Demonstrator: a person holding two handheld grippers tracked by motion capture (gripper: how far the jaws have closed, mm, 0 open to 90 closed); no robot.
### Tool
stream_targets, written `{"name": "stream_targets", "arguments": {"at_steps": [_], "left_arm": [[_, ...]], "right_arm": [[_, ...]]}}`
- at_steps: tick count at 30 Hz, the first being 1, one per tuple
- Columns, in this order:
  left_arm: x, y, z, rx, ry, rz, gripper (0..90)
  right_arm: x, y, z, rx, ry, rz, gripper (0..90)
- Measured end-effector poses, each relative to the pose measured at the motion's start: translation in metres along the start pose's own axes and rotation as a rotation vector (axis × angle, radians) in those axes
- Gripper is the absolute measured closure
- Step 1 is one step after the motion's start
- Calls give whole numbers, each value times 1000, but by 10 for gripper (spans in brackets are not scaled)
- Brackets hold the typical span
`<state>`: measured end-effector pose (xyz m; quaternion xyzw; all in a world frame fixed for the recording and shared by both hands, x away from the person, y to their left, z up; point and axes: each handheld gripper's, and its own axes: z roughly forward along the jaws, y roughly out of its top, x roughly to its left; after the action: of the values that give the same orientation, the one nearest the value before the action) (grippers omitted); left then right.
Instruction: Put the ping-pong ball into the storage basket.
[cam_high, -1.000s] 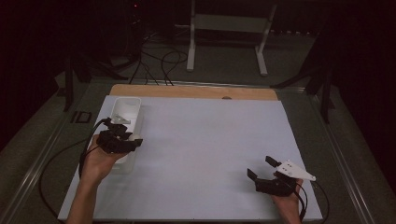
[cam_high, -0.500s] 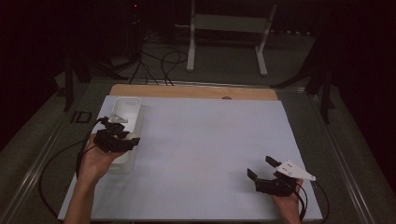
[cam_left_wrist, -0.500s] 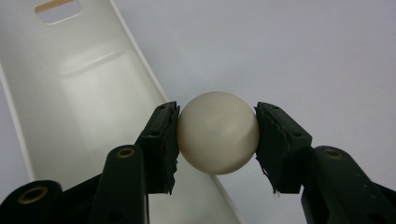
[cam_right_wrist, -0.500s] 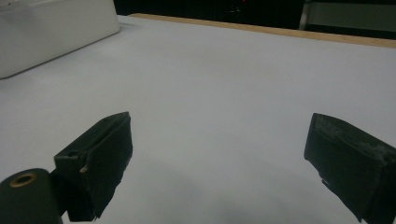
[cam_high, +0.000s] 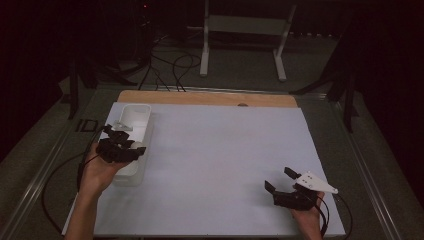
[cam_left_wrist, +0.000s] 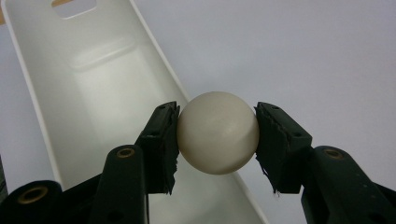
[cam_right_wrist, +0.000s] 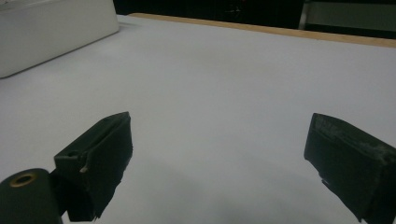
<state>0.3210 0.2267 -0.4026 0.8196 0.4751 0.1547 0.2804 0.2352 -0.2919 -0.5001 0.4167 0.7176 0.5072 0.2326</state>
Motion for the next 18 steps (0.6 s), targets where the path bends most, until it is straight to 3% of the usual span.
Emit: {"name": "stream_targets", "arguments": {"at_steps": [18], "left_arm": [[11,-3,-1,9,21,-12,514]], "right_arm": [[-1,0,0,-1,0,1,73]]}}
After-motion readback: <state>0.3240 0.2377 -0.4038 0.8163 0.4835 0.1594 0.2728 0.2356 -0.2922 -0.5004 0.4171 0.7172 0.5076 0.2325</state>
